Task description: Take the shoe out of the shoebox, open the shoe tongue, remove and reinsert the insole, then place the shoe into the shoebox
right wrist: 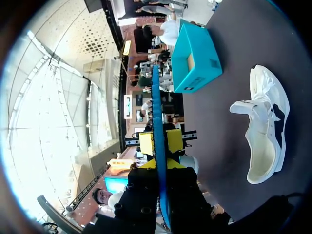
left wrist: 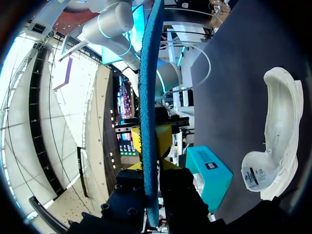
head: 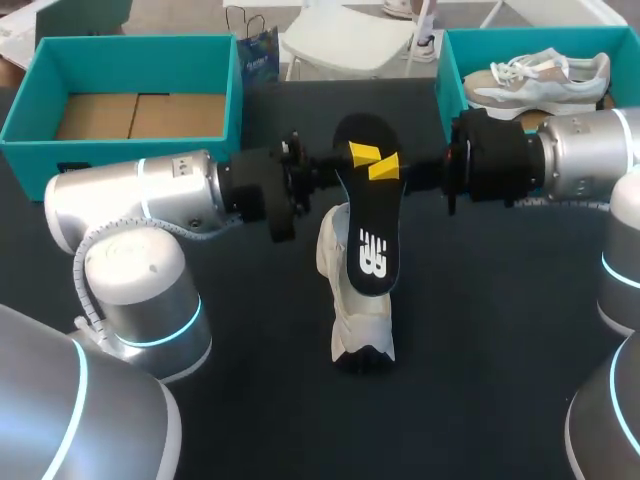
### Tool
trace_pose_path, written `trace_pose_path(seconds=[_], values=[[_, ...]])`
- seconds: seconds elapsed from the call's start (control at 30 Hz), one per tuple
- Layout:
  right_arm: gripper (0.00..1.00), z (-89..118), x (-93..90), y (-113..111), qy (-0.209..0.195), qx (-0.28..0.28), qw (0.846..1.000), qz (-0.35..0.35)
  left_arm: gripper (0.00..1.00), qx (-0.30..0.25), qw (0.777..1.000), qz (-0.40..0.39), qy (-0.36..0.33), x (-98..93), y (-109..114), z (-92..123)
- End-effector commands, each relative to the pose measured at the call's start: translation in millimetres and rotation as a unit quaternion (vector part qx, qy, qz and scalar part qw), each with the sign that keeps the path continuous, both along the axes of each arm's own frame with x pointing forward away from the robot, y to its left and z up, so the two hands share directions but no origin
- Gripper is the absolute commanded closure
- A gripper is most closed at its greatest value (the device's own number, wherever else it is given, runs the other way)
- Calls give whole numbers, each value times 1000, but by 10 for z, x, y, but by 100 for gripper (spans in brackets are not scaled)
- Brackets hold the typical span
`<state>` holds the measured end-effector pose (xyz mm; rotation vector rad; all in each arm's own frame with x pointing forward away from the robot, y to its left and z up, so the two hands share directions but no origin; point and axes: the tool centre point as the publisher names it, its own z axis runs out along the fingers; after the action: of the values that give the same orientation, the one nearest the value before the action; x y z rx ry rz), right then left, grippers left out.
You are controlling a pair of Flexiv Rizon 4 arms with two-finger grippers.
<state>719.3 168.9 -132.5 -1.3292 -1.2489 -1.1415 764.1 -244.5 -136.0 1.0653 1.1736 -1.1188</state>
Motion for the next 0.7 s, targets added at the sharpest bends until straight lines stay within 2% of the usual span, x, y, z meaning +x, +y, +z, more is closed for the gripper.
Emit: trace_pose_path(seconds=[0.03,0.17,0.2,0.23,0.27,0.43,0.63,0.67,0.7], values=[[100,-7,14,26,0,-1,1000,0,100,-2,1000,1,0,-4,-16,-17],[100,-11,18,26,1,0,1000,-4,100,-5,1000,5,1,6,2,-30],[84,-18,17,14,3,-1,1000,-6,100,-7,1000,7,4,15,16,-32],[53,-23,14,5,6,-3,1000,-9,100,-9,1000,9,9,20,26,-34],[0,-32,10,-16,7,-3,1000,-12,100,-14,1000,12,18,30,41,-36],[0,19,-2,-233,-13,-23,999,-36,100,-20,997,13,69,11,176,-80],[0,255,115,-454,-141,-48,987,-52,100,-20,981,-9,194,-201,320,-149],[0,267,126,-462,-151,-52,986,-50,100,-21,979,-11,201,-218,326,-154],[0,309,161,-491,-194,-60,977,-57,100,-21,971,-17,236,-298,354,-164]])
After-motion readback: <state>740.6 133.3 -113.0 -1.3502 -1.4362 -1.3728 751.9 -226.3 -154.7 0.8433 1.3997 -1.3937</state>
